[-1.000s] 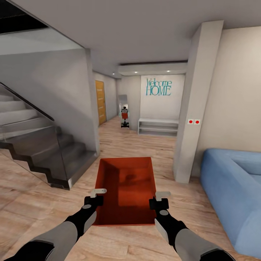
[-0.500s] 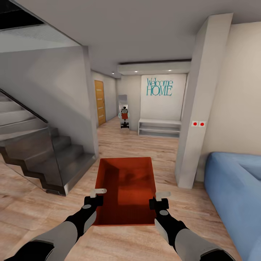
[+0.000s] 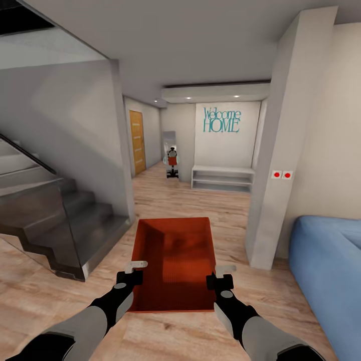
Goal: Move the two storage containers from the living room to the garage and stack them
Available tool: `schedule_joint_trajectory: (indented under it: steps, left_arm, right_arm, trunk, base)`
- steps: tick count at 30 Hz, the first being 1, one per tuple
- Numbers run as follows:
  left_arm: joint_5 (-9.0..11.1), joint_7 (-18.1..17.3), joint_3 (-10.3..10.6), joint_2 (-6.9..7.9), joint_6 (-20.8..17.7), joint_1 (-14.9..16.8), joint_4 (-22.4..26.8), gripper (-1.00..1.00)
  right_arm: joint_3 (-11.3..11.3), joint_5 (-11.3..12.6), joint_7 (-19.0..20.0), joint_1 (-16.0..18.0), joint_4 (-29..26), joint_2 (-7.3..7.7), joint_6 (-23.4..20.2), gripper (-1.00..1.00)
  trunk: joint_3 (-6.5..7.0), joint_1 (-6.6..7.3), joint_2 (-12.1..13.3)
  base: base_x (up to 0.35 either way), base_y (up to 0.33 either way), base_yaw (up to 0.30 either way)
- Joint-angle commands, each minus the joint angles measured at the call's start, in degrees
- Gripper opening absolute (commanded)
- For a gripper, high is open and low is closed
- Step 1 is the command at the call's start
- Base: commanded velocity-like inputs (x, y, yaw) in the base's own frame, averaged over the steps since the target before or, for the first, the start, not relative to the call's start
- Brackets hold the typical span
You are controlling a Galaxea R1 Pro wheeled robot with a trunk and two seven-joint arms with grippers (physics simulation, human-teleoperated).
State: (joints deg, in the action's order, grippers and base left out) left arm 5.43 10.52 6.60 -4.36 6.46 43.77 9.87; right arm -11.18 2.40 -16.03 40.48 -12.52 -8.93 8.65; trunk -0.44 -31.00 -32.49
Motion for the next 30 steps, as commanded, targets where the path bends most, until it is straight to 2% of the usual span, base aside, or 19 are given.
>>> schedule_joint_trajectory:
  steps: [1,30]
  left_arm:
    - [1.25,4.95,-3.35,1.2,1.63,0.08,0.14,-1.0]
    - [1.23,4.97,-3.35,1.2,1.63,0.08,0.14,-1.0]
  right_arm:
    - [2.48,1.03,-1.23,0.01,0.21,3.22,0.41,-1.0]
    - [2.48,0.96,-1.35,0.02,0.21,3.22,0.19,-1.0]
  trunk:
    - [-0.04,-0.05,-0.05]
    - [0.34,-0.05,-0.05]
  base:
    - [0.324,0.0,0.0]
    - [0.324,0.0,-0.014]
